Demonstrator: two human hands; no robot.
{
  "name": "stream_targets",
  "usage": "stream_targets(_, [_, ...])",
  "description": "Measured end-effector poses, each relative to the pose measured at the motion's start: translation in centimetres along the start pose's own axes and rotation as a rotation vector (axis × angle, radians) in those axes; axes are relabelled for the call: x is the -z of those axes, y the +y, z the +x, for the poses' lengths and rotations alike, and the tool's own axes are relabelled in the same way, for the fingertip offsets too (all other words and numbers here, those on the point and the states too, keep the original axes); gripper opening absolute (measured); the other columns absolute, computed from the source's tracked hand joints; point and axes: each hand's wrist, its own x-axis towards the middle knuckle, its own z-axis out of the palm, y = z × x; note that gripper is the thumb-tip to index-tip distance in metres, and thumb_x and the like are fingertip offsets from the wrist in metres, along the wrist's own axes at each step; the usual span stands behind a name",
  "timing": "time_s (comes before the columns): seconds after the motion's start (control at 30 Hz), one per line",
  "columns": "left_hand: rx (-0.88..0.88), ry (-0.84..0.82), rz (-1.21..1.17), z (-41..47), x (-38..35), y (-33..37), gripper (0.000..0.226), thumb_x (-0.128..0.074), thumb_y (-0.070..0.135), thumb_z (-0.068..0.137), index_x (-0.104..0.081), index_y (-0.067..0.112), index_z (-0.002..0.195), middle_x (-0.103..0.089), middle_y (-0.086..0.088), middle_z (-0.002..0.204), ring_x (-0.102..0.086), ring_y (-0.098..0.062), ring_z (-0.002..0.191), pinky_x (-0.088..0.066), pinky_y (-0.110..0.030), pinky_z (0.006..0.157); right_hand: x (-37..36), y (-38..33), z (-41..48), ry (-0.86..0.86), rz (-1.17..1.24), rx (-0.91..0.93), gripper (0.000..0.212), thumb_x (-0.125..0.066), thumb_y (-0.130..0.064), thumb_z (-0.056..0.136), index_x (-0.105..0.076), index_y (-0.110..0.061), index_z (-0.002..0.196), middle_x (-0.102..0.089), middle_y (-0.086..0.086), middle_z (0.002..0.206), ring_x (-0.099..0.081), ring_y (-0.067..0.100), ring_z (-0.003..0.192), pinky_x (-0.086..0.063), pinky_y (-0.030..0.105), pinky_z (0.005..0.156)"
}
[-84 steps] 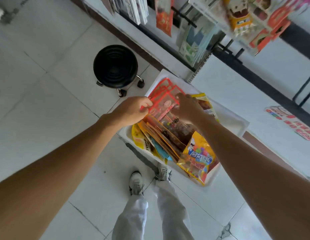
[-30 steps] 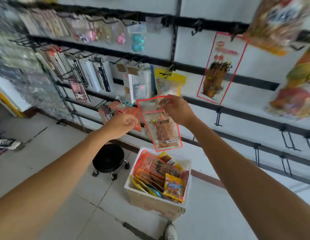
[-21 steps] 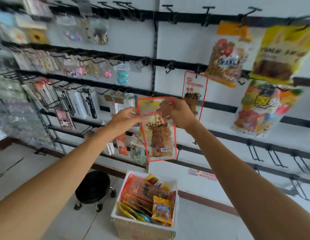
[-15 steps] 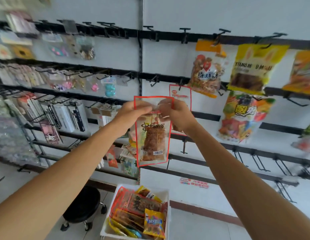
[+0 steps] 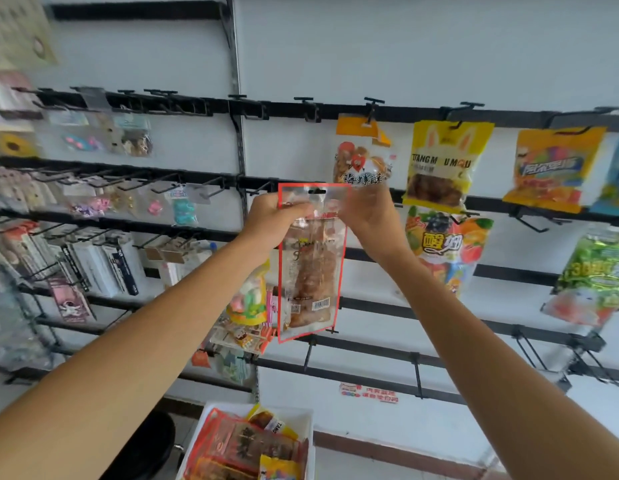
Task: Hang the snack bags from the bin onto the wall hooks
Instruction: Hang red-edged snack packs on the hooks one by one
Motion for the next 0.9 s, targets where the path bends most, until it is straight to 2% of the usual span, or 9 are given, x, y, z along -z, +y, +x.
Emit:
stream_targets(0.07, [-0.005, 0.079, 0.025, 0.2, -1.6, 0.4, 0.006, -0.076, 0.015, 0.083, -0.071, 0.011, 0.085, -0.065, 0.0, 0.077, -0.064, -0.002, 0.061, -0.053, -0.019, 0.055, 0.7, 0.7, -0.1, 0.074, -0.084, 0.026, 0.05, -0.073, -0.041, 0.082, -0.047, -0.017, 0.118, -0.059, 0.0, 0.109, -0.061, 0.016, 0.091, -0.054, 0.036, 0.079])
stream_targets(0.13, [-0.03, 0.169, 0.057, 0.5, -2.9, 0.6, 0.017, -0.078, 0.016, 0.08, -0.063, 0.013, 0.072, -0.058, 0.0, 0.069, -0.057, -0.007, 0.059, -0.045, -0.012, 0.054, 1.0, 1.0, -0.7, -0.039, -0.109, 0.058, 0.051, -0.073, -0.047, 0.08, -0.049, -0.02, 0.115, -0.058, -0.002, 0.106, -0.061, 0.014, 0.087, -0.056, 0.04, 0.078])
stream_targets(0.23, [-0.009, 0.182, 0.049, 0.6, -5.1, 0.9, 0.022, -0.082, 0.02, 0.076, -0.062, 0.012, 0.071, -0.058, -0.001, 0.066, -0.054, -0.015, 0.063, -0.044, -0.025, 0.062, 1.0, 1.3, -1.7, -0.245, -0.104, 0.083, 0.062, -0.074, -0.057, 0.073, -0.049, -0.023, 0.118, -0.056, -0.007, 0.108, -0.062, 0.013, 0.091, -0.056, 0.039, 0.079])
stream_targets(0.33, [0.04, 0.203, 0.055, 0.4, -6.6, 0.6, 0.021, -0.078, 0.015, 0.074, -0.063, 0.021, 0.06, -0.064, 0.007, 0.06, -0.065, -0.019, 0.067, -0.056, -0.036, 0.068, 0.5, 1.9, -2.1, -0.236, -0.126, 0.086, 0.059, -0.074, -0.058, 0.073, -0.048, -0.026, 0.115, -0.061, -0.012, 0.105, -0.063, 0.012, 0.09, -0.054, 0.034, 0.078])
stream_targets(0.4, [0.028, 0.173, 0.05, 0.1, -7.2, 0.5, 0.006, -0.077, 0.02, 0.07, -0.072, 0.021, 0.07, -0.072, -0.004, 0.075, -0.07, -0.026, 0.077, -0.059, -0.04, 0.07, 0.5, 2.6, -2.0, -0.199, -0.142, 0.084, 0.044, -0.07, -0.044, 0.082, -0.053, -0.022, 0.116, -0.067, -0.007, 0.102, -0.066, 0.016, 0.09, -0.055, 0.038, 0.078])
stream_targets(0.5, [0.015, 0.069, 0.042, -0.5, -7.5, 0.4, 0.006, -0.074, 0.014, 0.082, -0.072, 0.02, 0.084, -0.072, -0.012, 0.092, -0.07, -0.027, 0.083, -0.056, -0.03, 0.058, 0.7, 3.7, -1.8, -0.19, -0.183, 0.106, 0.024, -0.062, -0.023, 0.088, -0.062, -0.015, 0.111, -0.071, 0.001, 0.089, -0.067, 0.02, 0.083, -0.055, 0.038, 0.073])
stream_targets(0.7, [-0.046, -0.085, 0.134, -0.9, -6.3, -1.2, 0.009, -0.067, 0.018, 0.09, -0.072, 0.026, 0.091, -0.074, -0.006, 0.097, -0.071, -0.02, 0.092, -0.059, -0.035, 0.082, 0.4, 4.9, -2.0, -0.207, -0.073, 0.012, 0.01, -0.063, -0.017, 0.087, -0.067, -0.011, 0.094, -0.066, 0.0, 0.069, -0.058, 0.016, 0.062, -0.04, 0.028, 0.055])
stream_targets(0.8, [-0.2, 0.032, 0.267, -0.7, -5.1, -2.0, 0.013, -0.065, 0.024, 0.09, -0.069, 0.023, 0.102, -0.07, 0.003, 0.097, -0.066, -0.011, 0.093, -0.053, -0.027, 0.081, 0.4, 5.1, -1.6, -0.232, 0.01, -0.05, 0.01, -0.066, -0.018, 0.087, -0.066, -0.013, 0.095, -0.068, 0.002, 0.071, -0.06, 0.018, 0.063, -0.046, 0.03, 0.057])
stream_targets(0.9, [-0.26, 0.199, 0.433, 0.3, -3.8, -3.1, 0.042, -0.07, 0.03, 0.087, -0.052, 0.021, 0.124, -0.051, 0.007, 0.113, -0.051, -0.013, 0.106, -0.046, -0.028, 0.088, 0.4, 5.0, -0.8, -0.229, 0.138, -0.117, 0.014, -0.067, -0.018, 0.087, -0.065, -0.01, 0.098, -0.071, 0.016, 0.083, -0.066, 0.026, 0.073, -0.055, 0.045, 0.072])
